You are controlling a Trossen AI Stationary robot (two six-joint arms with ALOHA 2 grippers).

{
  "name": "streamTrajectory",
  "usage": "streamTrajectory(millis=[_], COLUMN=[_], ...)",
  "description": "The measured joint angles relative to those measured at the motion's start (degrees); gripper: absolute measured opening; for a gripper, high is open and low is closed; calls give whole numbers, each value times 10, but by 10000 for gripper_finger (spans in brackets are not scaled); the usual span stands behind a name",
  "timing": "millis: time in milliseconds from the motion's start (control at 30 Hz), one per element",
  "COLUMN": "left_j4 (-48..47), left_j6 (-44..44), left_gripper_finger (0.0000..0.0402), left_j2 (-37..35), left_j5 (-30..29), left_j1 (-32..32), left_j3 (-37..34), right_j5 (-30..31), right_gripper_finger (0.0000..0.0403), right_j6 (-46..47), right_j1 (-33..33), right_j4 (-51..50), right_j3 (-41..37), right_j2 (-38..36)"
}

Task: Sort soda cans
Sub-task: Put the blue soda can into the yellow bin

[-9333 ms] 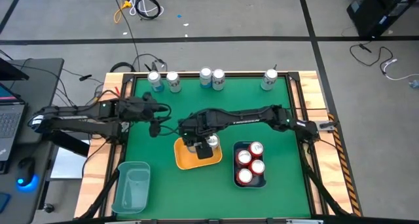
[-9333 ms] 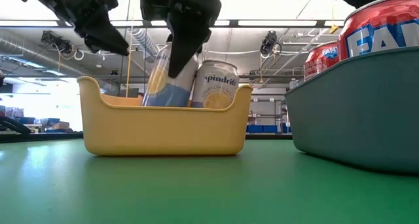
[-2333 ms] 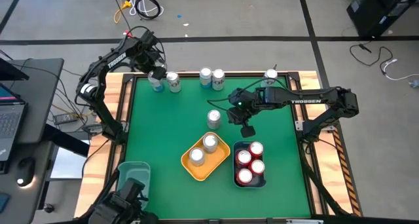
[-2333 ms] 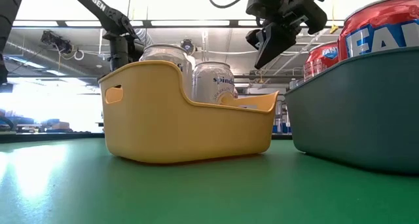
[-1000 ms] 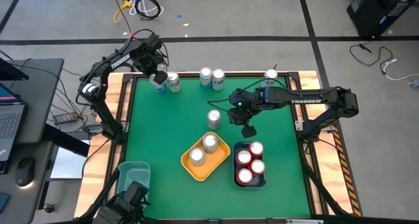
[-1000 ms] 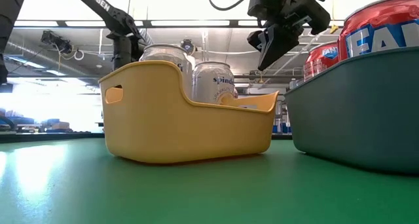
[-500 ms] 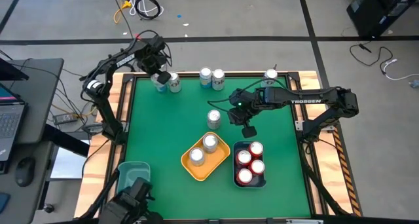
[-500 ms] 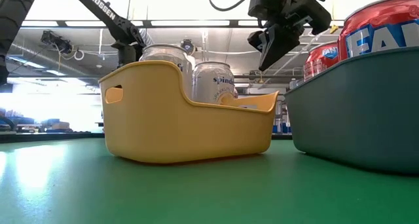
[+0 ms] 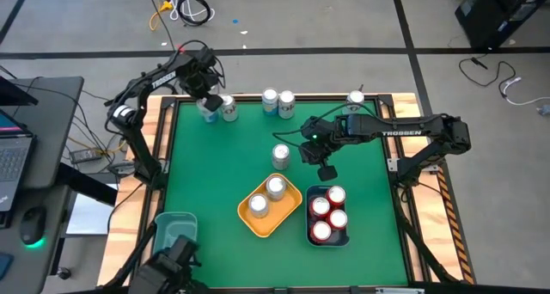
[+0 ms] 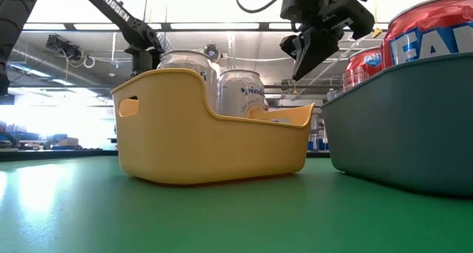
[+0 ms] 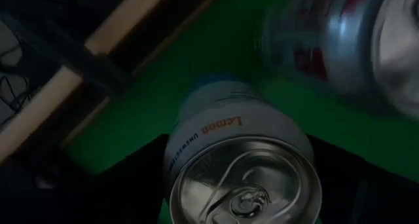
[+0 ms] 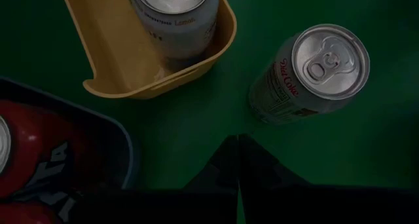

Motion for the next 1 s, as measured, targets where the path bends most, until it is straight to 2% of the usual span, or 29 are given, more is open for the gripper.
streamTrajectory(millis=[300,533,733,1000], left_j4=[-145,-190,-229,-245], left_j6=[-18,-40,-79,-132], left_gripper_finger=[295,295,295,295], left_j2=[1,-8,-34,-57], left_j5=[-21,-50,-50,-49], left_j1=[-23,-82,-160,-316], left_j3=[95,211,302,388], right_j5=[0,13,21,52], right_gripper_finger=[0,0,0,0], right_j6=[0,0,3,45], right_j1=[0,0,-2,-24], right_j4=[0,-10,-14,-25], right_j3=[0,0,0,0], right_j2=[0,-17,-80,-153])
